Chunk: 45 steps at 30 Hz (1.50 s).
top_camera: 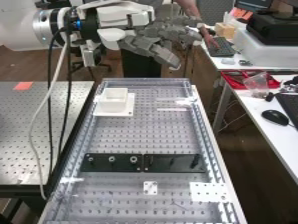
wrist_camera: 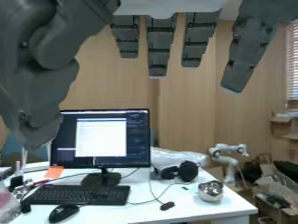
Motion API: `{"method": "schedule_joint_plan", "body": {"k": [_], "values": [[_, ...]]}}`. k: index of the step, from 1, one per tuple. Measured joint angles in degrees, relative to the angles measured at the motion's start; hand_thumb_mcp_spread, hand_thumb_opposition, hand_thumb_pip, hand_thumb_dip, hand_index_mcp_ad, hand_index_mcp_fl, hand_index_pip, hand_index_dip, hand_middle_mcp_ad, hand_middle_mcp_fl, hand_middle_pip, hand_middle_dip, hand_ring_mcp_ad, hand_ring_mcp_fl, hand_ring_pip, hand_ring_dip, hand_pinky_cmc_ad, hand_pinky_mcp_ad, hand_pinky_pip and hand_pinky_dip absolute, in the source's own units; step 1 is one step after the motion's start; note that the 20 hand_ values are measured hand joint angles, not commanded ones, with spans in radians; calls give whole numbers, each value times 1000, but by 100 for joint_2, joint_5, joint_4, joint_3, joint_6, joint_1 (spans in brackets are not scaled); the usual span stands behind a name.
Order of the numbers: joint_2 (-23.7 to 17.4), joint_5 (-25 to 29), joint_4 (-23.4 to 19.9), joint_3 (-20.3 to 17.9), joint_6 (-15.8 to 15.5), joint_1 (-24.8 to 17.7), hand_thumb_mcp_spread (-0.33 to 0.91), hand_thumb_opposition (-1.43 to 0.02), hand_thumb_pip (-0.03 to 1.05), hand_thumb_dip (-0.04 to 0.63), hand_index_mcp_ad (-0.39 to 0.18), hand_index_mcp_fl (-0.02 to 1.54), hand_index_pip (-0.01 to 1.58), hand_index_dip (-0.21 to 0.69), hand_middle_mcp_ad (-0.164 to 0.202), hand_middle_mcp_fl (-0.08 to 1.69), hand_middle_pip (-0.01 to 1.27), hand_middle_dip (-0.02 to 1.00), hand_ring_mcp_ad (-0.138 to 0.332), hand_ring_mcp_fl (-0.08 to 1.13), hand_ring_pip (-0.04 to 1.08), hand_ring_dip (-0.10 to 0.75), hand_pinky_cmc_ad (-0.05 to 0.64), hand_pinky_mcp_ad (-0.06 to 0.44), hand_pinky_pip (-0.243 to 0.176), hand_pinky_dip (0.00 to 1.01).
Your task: Grab the chopstick and place it in the clear container
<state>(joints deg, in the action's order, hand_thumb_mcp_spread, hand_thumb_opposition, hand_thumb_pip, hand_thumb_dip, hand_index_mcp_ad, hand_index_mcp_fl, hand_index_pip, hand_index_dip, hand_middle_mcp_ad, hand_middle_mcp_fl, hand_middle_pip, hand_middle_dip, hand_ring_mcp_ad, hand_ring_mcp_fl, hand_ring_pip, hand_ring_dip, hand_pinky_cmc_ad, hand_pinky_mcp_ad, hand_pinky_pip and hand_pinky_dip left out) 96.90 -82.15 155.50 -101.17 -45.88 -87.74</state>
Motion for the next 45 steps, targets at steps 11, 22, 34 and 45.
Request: {"method": "schedule_joint_plan", "body": {"k": [11, 22, 34, 45], "values": [[251, 712, 230, 263, -9, -189, 113, -742, 651, 96, -63, 33, 56, 150, 38, 134, 105, 279, 119, 31, 113, 148, 443, 386, 17, 328], [305, 761, 287, 329, -47, -199, 101, -740, 703, 93, -63, 31, 63, 108, 40, 134, 105, 279, 120, 35, 112, 147, 443, 389, 14, 328], [315, 729, 443, 415, -90, -227, 101, -754, 712, 94, -79, 33, 61, 93, 37, 133, 106, 279, 120, 31, 112, 147, 443, 389, 2, 328], [214, 475, 543, 450, -31, -112, 91, -750, 712, 98, -63, 33, 65, 93, 44, 133, 108, 278, 120, 31, 113, 147, 443, 387, -9, 328]]}}
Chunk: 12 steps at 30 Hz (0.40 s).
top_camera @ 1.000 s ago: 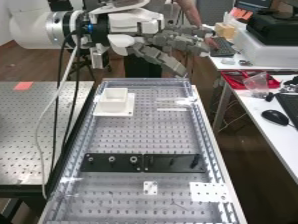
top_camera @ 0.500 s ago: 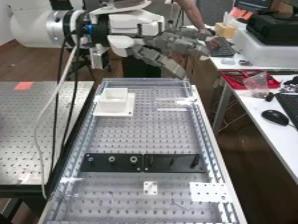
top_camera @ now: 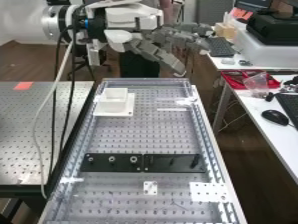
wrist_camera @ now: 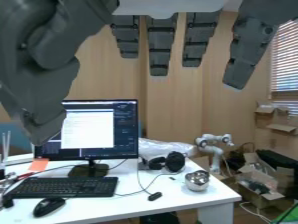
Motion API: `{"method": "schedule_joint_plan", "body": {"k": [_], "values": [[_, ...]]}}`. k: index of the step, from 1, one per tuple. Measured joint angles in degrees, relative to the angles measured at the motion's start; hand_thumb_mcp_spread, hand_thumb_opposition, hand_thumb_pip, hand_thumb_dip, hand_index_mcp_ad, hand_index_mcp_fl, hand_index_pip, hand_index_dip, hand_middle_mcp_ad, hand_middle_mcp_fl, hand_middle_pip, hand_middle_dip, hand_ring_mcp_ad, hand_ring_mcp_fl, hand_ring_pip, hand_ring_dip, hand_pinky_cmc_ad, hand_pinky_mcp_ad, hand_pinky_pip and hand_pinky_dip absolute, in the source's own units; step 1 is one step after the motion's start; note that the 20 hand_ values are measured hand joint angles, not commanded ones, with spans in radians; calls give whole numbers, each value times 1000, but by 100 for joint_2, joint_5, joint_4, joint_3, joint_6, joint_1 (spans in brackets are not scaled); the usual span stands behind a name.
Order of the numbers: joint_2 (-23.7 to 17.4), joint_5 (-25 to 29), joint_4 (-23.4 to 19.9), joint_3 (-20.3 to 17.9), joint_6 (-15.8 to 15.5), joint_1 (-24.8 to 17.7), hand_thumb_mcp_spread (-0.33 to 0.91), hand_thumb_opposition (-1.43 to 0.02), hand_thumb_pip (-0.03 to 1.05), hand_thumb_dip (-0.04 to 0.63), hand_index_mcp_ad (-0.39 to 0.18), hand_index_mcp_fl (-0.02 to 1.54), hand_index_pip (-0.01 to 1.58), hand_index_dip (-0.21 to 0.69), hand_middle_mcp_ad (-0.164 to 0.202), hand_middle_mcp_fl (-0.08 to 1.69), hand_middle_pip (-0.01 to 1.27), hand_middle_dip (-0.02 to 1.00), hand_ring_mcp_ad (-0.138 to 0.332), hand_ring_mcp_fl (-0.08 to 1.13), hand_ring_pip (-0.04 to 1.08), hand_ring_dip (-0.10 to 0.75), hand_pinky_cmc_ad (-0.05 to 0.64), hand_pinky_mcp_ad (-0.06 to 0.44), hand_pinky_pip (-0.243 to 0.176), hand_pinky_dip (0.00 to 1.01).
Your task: Grab the chopstick and place it in the clear container
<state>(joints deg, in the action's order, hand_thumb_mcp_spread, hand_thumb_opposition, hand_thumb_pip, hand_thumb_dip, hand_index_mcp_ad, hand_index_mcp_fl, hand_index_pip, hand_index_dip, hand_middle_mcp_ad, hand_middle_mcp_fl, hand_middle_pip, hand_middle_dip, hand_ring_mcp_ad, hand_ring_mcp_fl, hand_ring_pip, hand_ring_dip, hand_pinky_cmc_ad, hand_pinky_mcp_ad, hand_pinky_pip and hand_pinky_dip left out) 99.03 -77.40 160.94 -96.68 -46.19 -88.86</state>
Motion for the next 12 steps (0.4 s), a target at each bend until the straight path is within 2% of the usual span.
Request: {"method": "schedule_joint_plan", "body": {"k": [4, 8, 12], "values": [[-46, -335, 79, 4, 67, -2, 91, -750, 712, 98, -80, 33, 65, 93, 35, 134, 108, 278, 113, 31, 113, 147, 443, 389, -12, 328], [-123, -317, 26, -93, 132, -13, 91, -754, 712, 98, -65, 33, 65, 93, 51, 134, 105, 276, 119, 31, 113, 147, 443, 389, -12, 330], [-185, -476, -64, -231, 195, -27, 91, -750, 712, 98, -75, 33, 65, 93, 47, 134, 105, 276, 115, 31, 113, 147, 443, 389, -10, 330]]}}
